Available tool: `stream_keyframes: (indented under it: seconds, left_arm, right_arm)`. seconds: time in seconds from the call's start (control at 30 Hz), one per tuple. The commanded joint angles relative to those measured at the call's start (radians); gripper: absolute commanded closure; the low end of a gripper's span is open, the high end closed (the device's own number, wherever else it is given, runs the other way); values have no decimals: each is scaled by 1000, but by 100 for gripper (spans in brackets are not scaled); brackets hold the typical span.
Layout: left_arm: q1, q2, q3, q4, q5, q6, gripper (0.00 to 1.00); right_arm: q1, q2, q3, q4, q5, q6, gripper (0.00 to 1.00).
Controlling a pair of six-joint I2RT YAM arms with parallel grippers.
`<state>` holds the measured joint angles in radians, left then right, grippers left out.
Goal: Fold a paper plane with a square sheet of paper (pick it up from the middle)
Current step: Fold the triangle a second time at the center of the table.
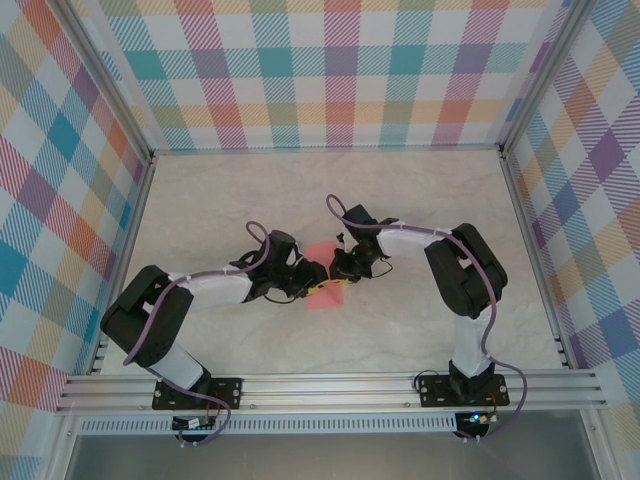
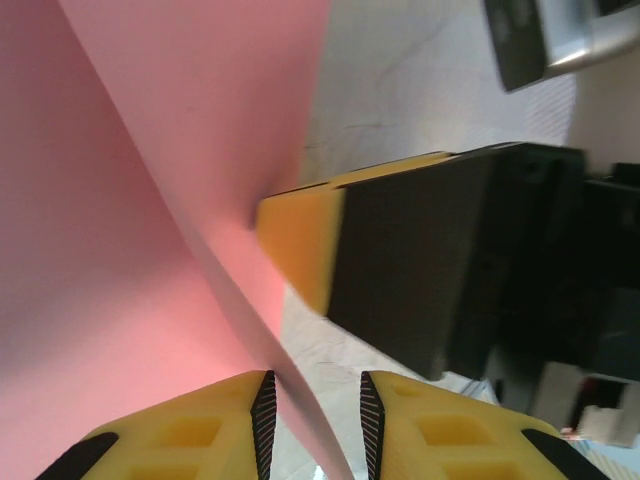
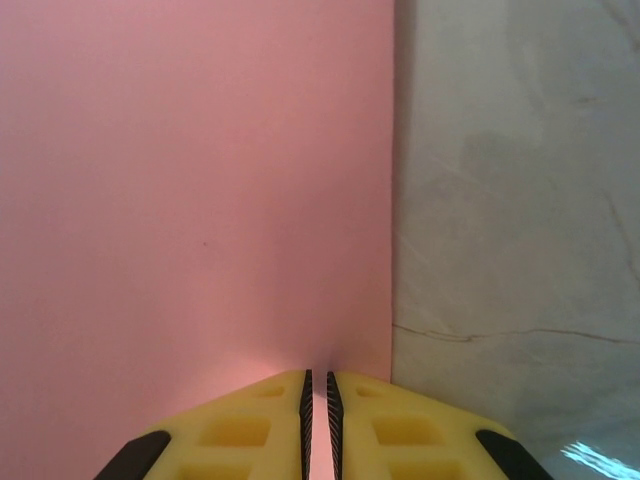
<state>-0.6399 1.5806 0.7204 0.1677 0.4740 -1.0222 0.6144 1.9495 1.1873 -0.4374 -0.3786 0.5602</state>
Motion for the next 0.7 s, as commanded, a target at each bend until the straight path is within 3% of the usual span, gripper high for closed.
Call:
stream_keyframes:
  seconds: [0.0, 0.27, 0.67]
  left_arm:
    - [-9, 31, 42, 45, 13, -6, 68]
    - [-9, 74, 54, 48, -18, 2, 66]
    - [-9, 112, 60, 53, -32, 2, 59]
  right_arm:
    - [2, 35, 10, -13, -13, -11, 84]
    - [-11, -76, -19, 15, -20, 18, 83]
    - [-54, -284, -183, 49, 58, 10, 66]
